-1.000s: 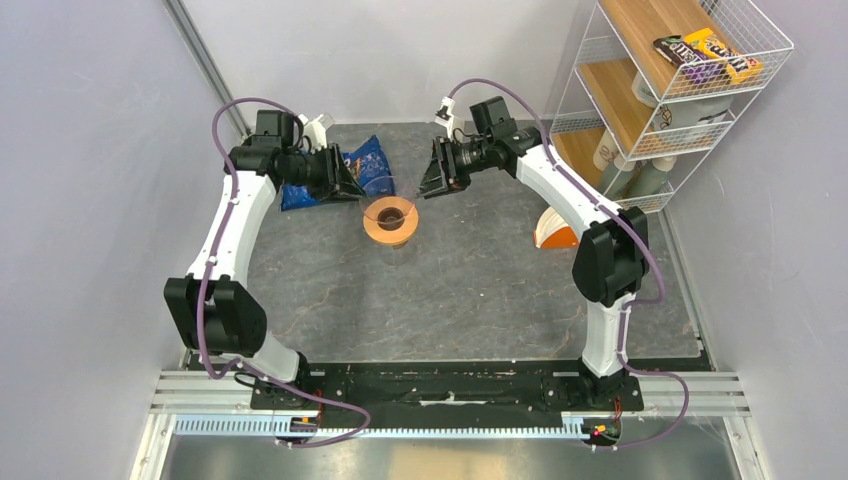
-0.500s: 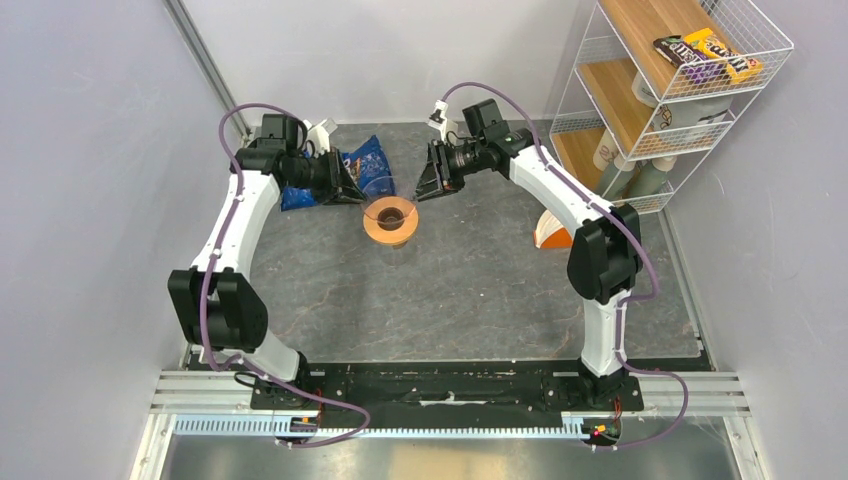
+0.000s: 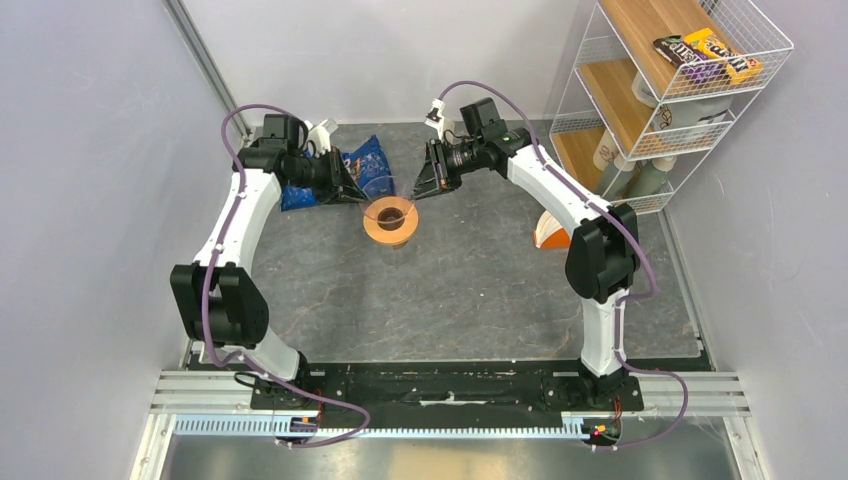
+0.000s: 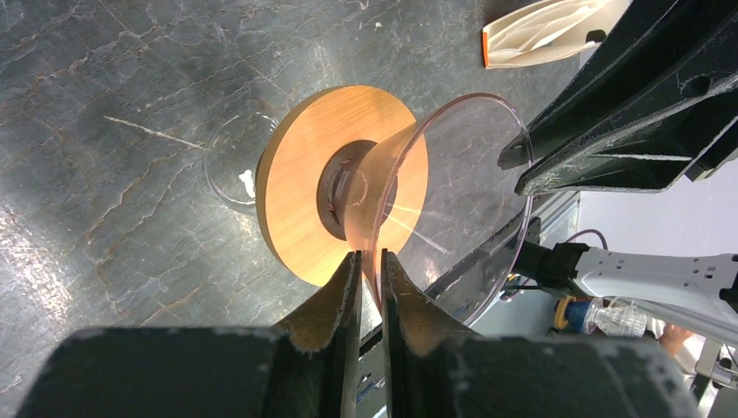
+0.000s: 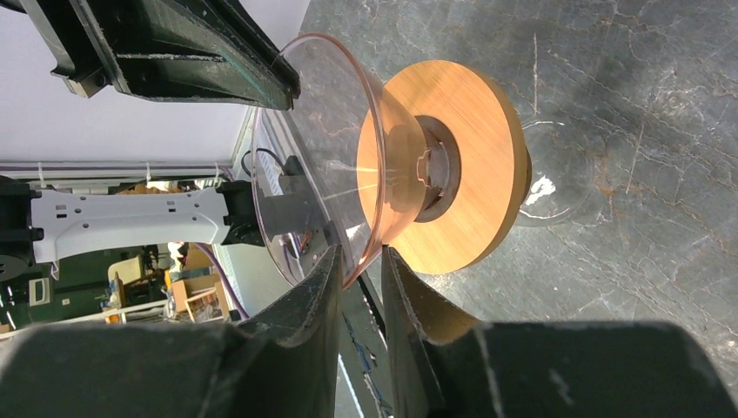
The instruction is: Place the coffee filter in the dripper
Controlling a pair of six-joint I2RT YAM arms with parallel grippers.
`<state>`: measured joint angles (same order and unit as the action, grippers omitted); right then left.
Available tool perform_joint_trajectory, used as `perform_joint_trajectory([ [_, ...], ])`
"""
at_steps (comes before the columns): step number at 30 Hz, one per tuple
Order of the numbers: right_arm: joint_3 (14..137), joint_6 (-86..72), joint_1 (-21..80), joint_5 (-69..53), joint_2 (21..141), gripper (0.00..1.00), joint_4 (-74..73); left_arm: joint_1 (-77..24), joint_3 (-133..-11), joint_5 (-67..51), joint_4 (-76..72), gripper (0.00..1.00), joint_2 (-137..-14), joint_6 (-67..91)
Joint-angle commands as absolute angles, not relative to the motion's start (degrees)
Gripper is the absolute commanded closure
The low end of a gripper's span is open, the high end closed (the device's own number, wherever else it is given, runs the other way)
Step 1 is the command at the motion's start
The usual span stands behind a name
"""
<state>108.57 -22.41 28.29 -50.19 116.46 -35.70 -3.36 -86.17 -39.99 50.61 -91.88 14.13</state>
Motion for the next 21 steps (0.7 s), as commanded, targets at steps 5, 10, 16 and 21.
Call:
perform_joint_trajectory([
  [5,110.12,-19.00,28.89,-47.95,118.88,0.72,-37.21,-3.35,-84.05,-37.65,49.38,0.82,-91.92,11.99],
  [10,110.06,-18.09,28.98,-47.42,119.59,0.73,-37.94,-3.50,-82.76,-37.36,48.94,0.82,-91.97,11.78],
  [16,109.47,-16.09,29.00,-46.78,119.97,0.73,-39.14,-4.08,-81.57,-36.94,47.77,0.83,-91.99,11.87],
  [21,108.91,-14.83,28.99,-46.28,120.54,0.73,-39.81,-4.79,-81.17,-36.31,47.78,0.82,-92.24,11.25],
])
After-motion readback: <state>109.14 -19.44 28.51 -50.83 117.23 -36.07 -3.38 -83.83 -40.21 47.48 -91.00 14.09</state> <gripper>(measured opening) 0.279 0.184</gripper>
